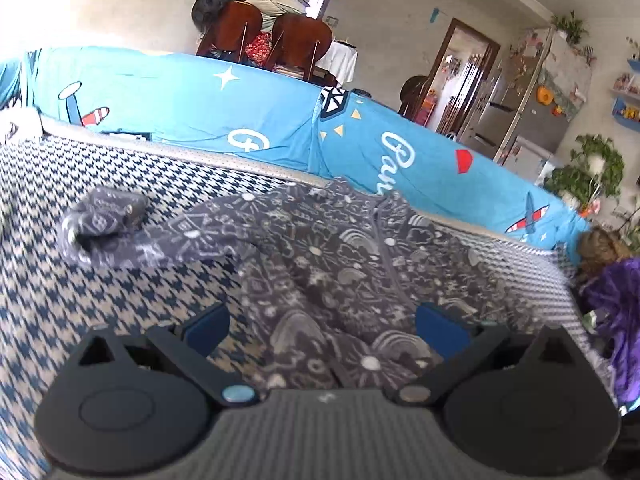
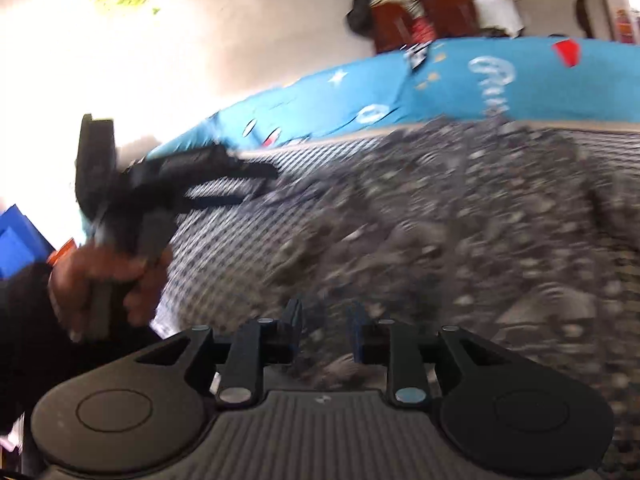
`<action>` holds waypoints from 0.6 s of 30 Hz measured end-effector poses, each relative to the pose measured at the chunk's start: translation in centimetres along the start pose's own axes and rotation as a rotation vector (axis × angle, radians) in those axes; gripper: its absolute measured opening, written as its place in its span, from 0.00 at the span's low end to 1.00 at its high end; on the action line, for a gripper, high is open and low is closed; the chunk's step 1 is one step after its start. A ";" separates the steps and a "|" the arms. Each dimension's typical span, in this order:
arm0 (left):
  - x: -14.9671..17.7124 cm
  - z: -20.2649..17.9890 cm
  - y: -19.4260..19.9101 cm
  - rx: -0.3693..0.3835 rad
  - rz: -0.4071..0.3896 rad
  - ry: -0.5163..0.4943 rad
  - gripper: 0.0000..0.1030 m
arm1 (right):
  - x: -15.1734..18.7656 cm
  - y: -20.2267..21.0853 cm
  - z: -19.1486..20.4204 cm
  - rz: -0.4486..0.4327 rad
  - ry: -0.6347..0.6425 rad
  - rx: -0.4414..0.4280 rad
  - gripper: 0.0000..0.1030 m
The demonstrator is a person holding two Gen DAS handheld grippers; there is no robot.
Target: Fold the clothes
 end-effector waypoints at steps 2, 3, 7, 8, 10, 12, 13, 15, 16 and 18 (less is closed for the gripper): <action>-0.4 0.4 -0.1 -0.011 -0.011 -0.006 1.00 | 0.1 -1.1 0.7 0.019 0.021 -0.020 0.26; -0.4 0.7 -0.1 -0.014 -0.015 0.005 1.00 | 0.1 -1.7 1.1 0.029 0.031 -0.030 0.26; -0.2 2.2 -0.3 -0.030 -0.006 0.084 1.00 | 0.0 -4.0 2.3 0.052 0.069 -0.054 0.33; -0.1 2.5 -0.4 -0.037 0.001 0.103 1.00 | -0.1 -4.6 2.7 0.056 0.082 -0.058 0.35; -0.1 3.1 -0.3 -0.049 -0.004 0.131 1.00 | -0.3 -6.0 3.4 0.075 0.116 -0.063 0.35; -0.2 3.7 0.1 -0.057 -0.022 0.152 1.00 | -0.2 -7.3 4.3 0.096 0.158 -0.069 0.35; -0.2 3.9 0.3 -0.063 -0.031 0.158 1.00 | -0.1 -8.0 4.7 0.107 0.178 -0.069 0.35; -0.2 4.3 0.6 -0.078 -0.044 0.166 1.00 | 0.2 -9.4 5.5 0.128 0.217 -0.068 0.35; -0.2 4.5 0.7 -0.082 -0.048 0.171 1.00 | 0.4 -10.2 5.9 0.141 0.235 -0.064 0.35; -0.3 4.8 0.9 -0.085 -0.055 0.185 1.00 | 0.9 -11.6 6.6 0.162 0.278 -0.038 0.37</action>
Point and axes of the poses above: each gripper's, at about its wrist camera, not at the fingertips, and y roughly against the way its jaws point, z to its left, x to its underside, the point moved 1 cm from there along -y, roughly the way its jaws point, and after that the axes turned 6 degrees about -x, right-handed, at the moved point
